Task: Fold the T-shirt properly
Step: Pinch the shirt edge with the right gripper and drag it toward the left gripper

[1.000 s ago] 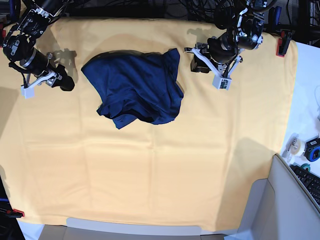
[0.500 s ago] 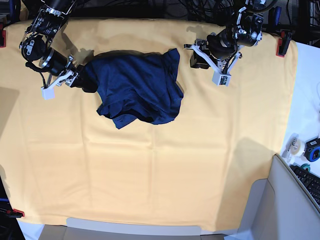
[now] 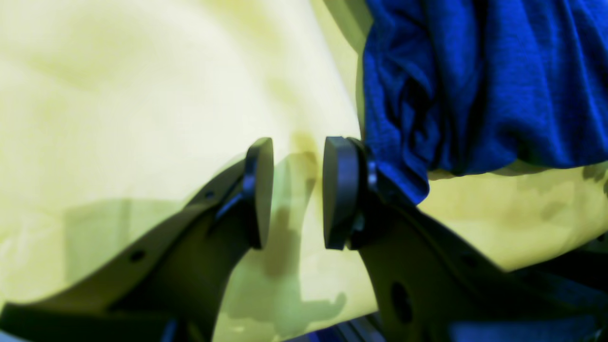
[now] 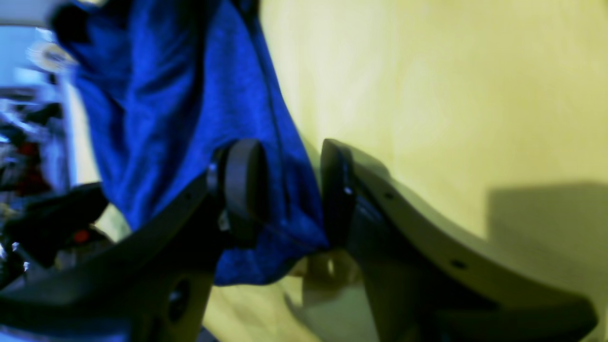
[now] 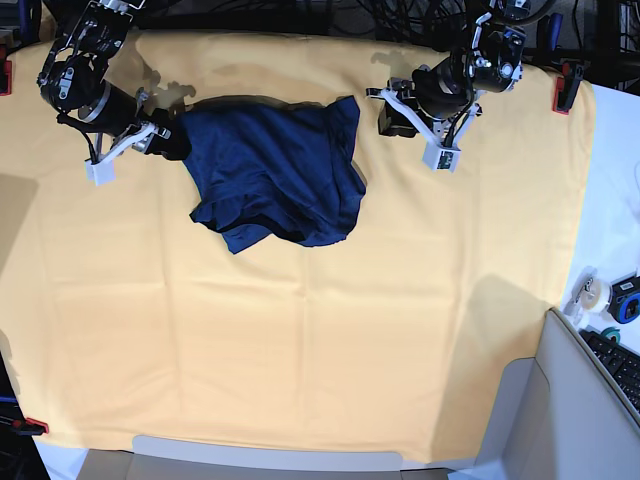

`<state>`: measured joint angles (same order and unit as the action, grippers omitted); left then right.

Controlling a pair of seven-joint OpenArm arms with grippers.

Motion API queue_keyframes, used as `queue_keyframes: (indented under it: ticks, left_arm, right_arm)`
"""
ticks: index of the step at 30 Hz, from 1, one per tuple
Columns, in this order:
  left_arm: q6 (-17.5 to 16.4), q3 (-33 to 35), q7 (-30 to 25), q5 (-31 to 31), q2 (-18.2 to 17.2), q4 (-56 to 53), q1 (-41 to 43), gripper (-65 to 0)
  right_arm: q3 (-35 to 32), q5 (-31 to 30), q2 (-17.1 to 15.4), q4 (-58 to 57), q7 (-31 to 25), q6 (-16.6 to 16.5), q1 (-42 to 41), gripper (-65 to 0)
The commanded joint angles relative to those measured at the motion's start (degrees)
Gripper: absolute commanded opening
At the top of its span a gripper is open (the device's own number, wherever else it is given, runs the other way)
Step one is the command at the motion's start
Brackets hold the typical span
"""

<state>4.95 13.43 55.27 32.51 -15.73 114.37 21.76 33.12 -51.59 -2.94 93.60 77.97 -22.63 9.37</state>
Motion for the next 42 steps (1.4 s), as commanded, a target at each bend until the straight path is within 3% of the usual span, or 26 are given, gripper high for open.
queue_keyframes:
  ticks: [1, 16, 18, 21, 30, 42]
  left_arm:
    - [-0.16, -0.11, -0.80, 0.41, -0.14, 0.84, -0.09, -47.1]
    - [-0.16, -0.11, -0.89, 0.41, -0.14, 0.84, 0.26, -47.1]
    - [-0.16, -0.11, -0.98, 0.41, -0.14, 0.84, 0.97, -47.1]
    - [-0.16, -0.11, -1.07, 0.41, -0.14, 0.84, 1.05, -47.1]
    - [-0.25, -0.11, -1.07, 0.41, -0.14, 0.84, 1.05, -47.2]
    - [-0.42, -0.11, -1.07, 0.41, -0.14, 0.84, 0.79, -47.2]
  right_arm:
    - [-0.38, 3.73, -0.53, 1.12, 1.54, 1.40, 0.61, -44.6]
    - [-7.76, 3.81, -0.44, -0.72, 1.45, 2.11, 0.26, -45.1]
    - [-7.76, 3.81, -0.44, -2.13, 1.45, 2.11, 0.17, -50.9]
    - [-7.85, 3.81, -0.44, -3.45, 1.45, 2.11, 0.17, -65.0]
    - [-7.85, 3.81, -0.44, -3.01, 1.54, 2.11, 3.34, -65.0]
    - [-7.85, 3.73, -0.36, 7.72, 1.54, 2.37, 10.90, -65.0]
